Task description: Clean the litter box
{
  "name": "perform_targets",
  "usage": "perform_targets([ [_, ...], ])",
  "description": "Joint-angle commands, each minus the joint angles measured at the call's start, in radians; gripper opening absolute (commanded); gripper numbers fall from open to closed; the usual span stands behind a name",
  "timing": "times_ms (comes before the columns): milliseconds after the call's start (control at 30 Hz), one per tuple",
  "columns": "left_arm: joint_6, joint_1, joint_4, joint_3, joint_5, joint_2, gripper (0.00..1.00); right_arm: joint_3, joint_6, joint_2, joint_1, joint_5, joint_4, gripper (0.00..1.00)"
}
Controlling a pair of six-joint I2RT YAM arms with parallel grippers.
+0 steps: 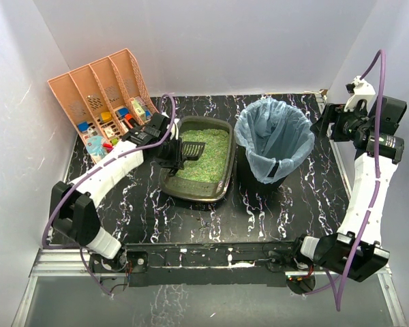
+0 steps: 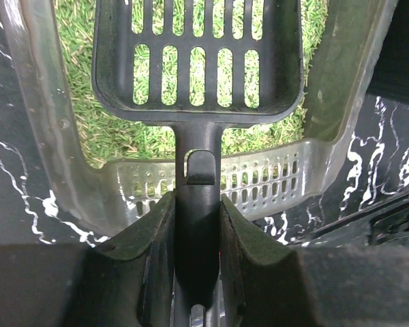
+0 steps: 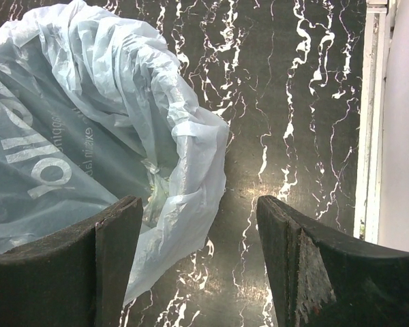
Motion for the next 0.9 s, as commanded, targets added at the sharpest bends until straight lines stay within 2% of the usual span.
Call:
perform_targets([
  [0,-0.196,-0.001,-0.024,0.022,0.027,0.012,0.0,0.001,-0.002,-0.037,0.004,0.013,0.045,0.74],
  [133,-0.306,-0.001,-0.045,-0.044,0.057,0.006,0.0,-0.007,-0.002,-0.041,0.004,0.013,0.046,0.74],
  [300,-0.338,0.005,-0.07,-0.045,0.012,0.043,0.0,-0.03,-0.003,-0.06,0.004,0.014,0.053,0.74],
  [400,-0.368,0.005,-0.063,-0.046,0.079,0.051,0.0,-0.047,-0.005,-0.07,0.004,0.018,0.061,0.74],
  [533,-0.384,0.007,-0.064,-0.061,0.112,0.057,0.0,-0.058,-0.002,-0.069,0.004,0.011,0.068,0.74],
  [767,-0.403,0.055,-0.051,-0.179,0.186,0.004,0.0,-0.07,-0.003,-0.075,0.004,0.014,0.078,0.74],
  [867,-0.381,0.057,-0.047,-0.172,0.192,-0.015,0.0,-0.084,-0.002,-0.082,0.004,0.018,0.089,0.74],
])
